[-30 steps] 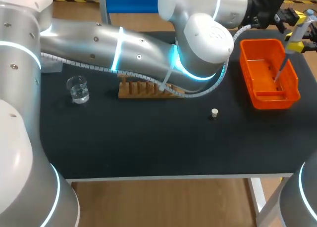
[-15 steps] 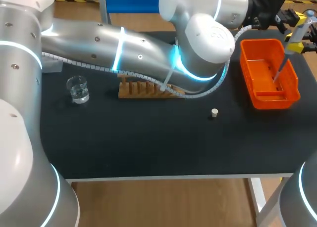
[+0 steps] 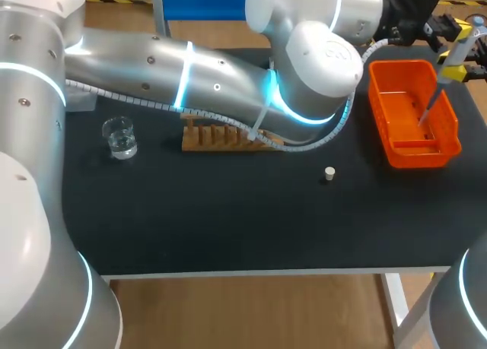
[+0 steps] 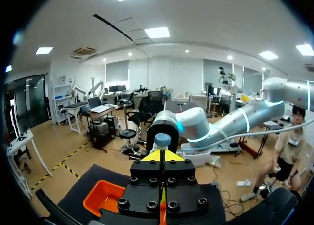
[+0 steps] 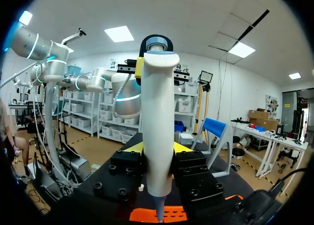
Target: Invert the test tube, pick up the pipette, mount the tip to pipette, aspirate from beaker and dispense into the tube, eject the tip, return the pipette, and cap with the stopper.
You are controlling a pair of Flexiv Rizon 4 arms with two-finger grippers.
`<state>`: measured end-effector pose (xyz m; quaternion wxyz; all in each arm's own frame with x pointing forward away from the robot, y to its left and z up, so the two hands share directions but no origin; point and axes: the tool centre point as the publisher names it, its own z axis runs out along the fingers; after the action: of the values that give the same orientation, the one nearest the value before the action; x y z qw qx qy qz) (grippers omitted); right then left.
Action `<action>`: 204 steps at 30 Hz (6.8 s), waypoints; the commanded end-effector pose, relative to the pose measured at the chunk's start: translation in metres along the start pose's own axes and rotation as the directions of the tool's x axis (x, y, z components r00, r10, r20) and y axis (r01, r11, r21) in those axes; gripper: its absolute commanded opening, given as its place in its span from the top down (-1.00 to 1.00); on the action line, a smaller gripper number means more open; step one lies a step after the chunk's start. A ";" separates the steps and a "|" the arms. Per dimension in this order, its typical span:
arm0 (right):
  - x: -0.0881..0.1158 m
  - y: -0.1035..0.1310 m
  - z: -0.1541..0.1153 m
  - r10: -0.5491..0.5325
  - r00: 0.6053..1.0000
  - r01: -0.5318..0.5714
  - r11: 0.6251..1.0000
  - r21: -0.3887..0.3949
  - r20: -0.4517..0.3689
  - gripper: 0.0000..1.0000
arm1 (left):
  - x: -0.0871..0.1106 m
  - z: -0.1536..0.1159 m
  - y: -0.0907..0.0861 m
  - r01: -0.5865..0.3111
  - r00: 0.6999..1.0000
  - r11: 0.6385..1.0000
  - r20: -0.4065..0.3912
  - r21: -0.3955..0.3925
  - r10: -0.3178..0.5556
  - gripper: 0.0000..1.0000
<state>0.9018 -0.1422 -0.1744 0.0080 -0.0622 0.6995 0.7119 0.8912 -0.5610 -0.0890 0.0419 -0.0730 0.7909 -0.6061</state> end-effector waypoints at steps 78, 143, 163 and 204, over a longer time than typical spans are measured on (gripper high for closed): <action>-0.003 0.013 0.000 0.000 1.000 0.000 1.000 0.001 -0.008 1.00 | 0.005 -0.026 0.010 -0.020 0.999 0.959 0.053 0.281 0.005 1.00; -0.003 0.013 0.000 0.000 1.000 0.000 1.000 0.001 -0.008 1.00 | -0.008 -0.001 -0.009 -0.066 0.998 0.910 0.018 0.410 0.064 1.00; -0.003 0.013 0.000 0.000 1.000 0.000 1.000 0.001 -0.008 1.00 | -0.009 0.003 0.011 -0.033 0.999 0.914 0.016 0.403 0.029 1.00; -0.003 0.013 0.000 0.000 1.000 0.000 1.000 0.001 -0.008 1.00 | -0.020 -0.041 -0.030 -0.093 0.995 0.926 0.017 0.365 0.093 -1.00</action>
<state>0.9035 -0.1418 -0.1627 0.0055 -0.0647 0.6987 0.7125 0.9043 -0.5405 -0.0541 0.0909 -0.0566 0.7789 -0.6179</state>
